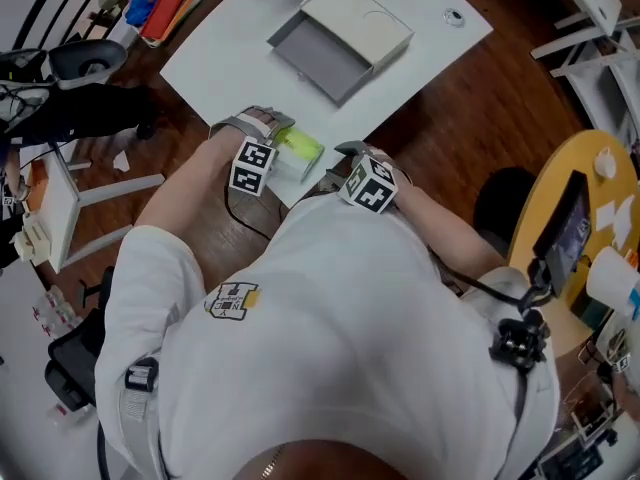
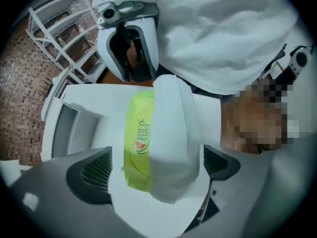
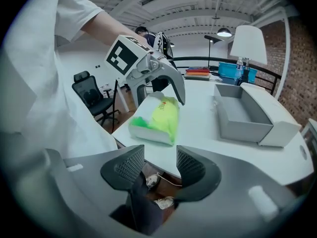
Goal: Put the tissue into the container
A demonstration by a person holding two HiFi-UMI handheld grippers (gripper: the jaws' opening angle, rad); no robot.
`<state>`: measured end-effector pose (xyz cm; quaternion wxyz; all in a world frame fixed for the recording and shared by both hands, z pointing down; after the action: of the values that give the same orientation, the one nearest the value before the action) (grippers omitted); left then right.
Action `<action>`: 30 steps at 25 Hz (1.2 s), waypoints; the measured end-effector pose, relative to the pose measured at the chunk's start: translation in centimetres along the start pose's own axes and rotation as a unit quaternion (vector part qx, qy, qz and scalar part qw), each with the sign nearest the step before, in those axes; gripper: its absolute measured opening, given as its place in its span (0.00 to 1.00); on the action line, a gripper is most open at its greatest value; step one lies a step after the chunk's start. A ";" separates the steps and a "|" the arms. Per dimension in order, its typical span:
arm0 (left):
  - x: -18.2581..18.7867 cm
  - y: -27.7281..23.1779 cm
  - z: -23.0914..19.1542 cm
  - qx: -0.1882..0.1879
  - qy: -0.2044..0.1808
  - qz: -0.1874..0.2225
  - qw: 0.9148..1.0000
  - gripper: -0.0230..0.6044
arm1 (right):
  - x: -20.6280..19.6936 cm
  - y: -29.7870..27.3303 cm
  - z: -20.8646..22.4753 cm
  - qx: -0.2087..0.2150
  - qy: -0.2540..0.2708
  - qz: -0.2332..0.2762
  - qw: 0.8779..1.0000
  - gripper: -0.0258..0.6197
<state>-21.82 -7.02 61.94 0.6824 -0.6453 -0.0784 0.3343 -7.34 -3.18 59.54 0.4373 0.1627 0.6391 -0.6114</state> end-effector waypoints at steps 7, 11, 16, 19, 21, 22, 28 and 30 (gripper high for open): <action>0.8 -1.4 -0.8 0.003 -0.018 -0.003 1.000 0.66 | 0.9 -1.8 -0.1 0.013 0.030 -0.013 0.999 0.42; 1.1 -0.9 -1.0 0.024 -0.005 0.004 1.000 0.61 | 1.5 -2.0 0.4 -0.016 0.039 -0.014 0.999 0.32; 1.3 0.6 -2.9 0.059 -0.010 0.000 0.998 0.60 | 2.8 -0.5 1.7 -0.056 0.063 0.002 0.996 0.29; 0.7 2.7 -3.8 0.087 -0.029 -0.006 0.996 0.60 | 4.8 -0.1 2.0 -0.088 0.083 0.015 0.993 0.29; 0.8 4.1 -5.2 0.105 -0.040 -0.010 0.994 0.59 | 6.0 0.8 2.8 -0.107 0.098 0.024 0.989 0.29; 0.9 4.8 -6.1 0.113 -0.045 -0.013 0.993 0.59 | 6.6 1.4 3.4 -0.116 0.105 0.030 0.987 0.29; 1.0 8.7 -11.4 0.137 -0.080 -0.043 0.986 0.59 | 10.0 4.1 7.1 -0.153 0.125 0.060 0.978 0.28; 0.6 9.8 -14.0 0.140 -0.089 -0.054 0.985 0.59 | 11.2 4.7 9.2 -0.163 0.130 0.072 0.975 0.28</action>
<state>-17.29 -18.85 50.43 0.7737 -0.5054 -0.1263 0.3606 -6.82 -14.41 49.24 0.4143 0.2131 0.7678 -0.4399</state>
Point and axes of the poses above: the fingertips, and each gripper's own axes: y backward along the fingers, z to its right, x out of its top, the point moved 6 cm from there along y, backward along the fingers, and after that the axes turned 12 degrees about z, right-handed, at the moved point
